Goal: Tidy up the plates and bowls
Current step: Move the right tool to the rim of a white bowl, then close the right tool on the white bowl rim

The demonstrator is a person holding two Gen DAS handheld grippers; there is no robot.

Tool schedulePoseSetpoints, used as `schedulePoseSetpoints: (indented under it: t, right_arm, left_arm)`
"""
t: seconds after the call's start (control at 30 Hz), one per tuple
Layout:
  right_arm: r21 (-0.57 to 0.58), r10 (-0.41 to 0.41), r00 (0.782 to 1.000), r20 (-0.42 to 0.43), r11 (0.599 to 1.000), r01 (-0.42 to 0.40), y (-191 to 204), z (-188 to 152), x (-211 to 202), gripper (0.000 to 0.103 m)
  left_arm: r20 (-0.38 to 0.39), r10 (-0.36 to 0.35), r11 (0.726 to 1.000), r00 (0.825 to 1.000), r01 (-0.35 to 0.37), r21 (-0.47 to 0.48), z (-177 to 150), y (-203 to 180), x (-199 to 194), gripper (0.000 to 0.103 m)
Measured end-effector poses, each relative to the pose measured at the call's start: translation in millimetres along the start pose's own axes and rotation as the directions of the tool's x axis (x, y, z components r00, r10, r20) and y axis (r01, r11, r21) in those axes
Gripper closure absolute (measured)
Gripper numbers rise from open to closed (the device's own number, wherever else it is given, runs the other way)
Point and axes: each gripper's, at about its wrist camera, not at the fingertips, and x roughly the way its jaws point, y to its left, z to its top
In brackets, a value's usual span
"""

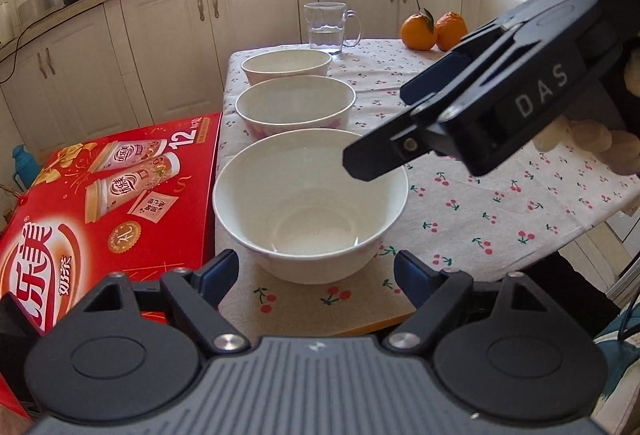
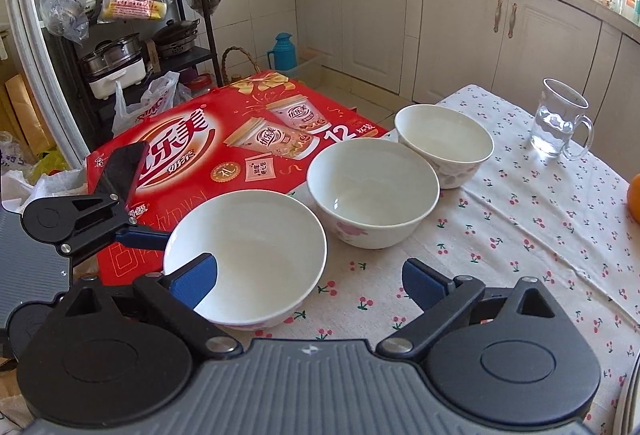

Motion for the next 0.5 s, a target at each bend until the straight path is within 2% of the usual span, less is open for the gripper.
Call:
schedulePoseSetpoints:
  t: [0.17,0.5]
  right_arm:
    - [0.011,0.048,0.998,-0.045,0.999,-0.047,0,4,18,0.019]
    - [0.010,0.092,0.992,-0.081,0.996,-0.092,1,10,37,0.030]
  left_arm:
    - [0.009,-0.005,1.000,1.000,0.005,-0.001,1,0,3,0.018]
    - [0.027,-0.006,1.000,1.000,0.005,0.010,2,1,3,0.020]
